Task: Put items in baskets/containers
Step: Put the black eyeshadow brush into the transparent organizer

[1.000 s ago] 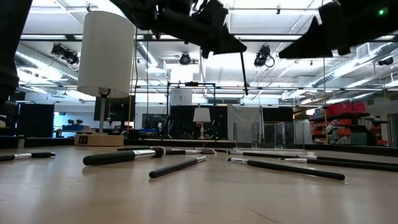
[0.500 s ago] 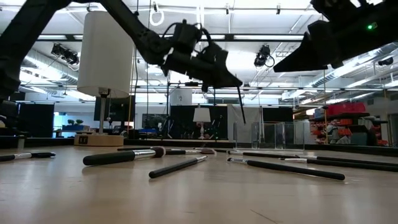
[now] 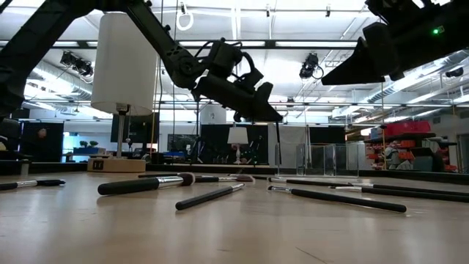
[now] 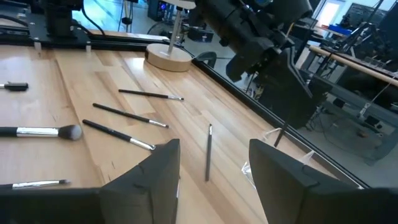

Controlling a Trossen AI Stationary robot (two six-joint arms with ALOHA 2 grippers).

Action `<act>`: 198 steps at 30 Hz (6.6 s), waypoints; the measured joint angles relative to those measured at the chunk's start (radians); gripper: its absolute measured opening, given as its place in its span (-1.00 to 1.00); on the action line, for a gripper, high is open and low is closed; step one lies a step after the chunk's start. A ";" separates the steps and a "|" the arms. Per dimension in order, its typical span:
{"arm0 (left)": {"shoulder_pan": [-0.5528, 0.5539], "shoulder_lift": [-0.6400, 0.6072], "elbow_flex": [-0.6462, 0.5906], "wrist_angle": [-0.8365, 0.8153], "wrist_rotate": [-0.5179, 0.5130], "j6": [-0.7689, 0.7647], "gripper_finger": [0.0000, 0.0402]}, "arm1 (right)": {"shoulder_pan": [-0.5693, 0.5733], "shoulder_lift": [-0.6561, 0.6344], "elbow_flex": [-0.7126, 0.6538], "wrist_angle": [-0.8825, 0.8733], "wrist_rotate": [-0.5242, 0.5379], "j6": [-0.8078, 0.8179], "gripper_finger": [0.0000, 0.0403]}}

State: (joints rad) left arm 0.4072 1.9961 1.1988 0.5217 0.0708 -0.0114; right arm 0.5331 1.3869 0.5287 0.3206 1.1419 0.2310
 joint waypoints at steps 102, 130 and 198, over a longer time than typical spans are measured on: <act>-0.402 -0.530 -0.716 0.149 -0.146 -0.034 -0.57 | -0.386 0.367 0.001 0.208 -0.694 0.117 -0.02; -0.424 -0.530 -0.715 0.215 -0.157 -0.029 -0.57 | -0.509 0.544 -0.069 0.477 -0.845 0.075 -0.93; -0.525 -0.207 -0.359 0.710 0.052 0.172 -0.27 | -0.253 0.290 0.105 1.192 -0.978 -0.545 -0.97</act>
State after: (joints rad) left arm -0.1181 1.7889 0.8394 1.2317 0.1230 0.1604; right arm 0.2798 1.6772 0.6334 1.5127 0.1642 -0.3141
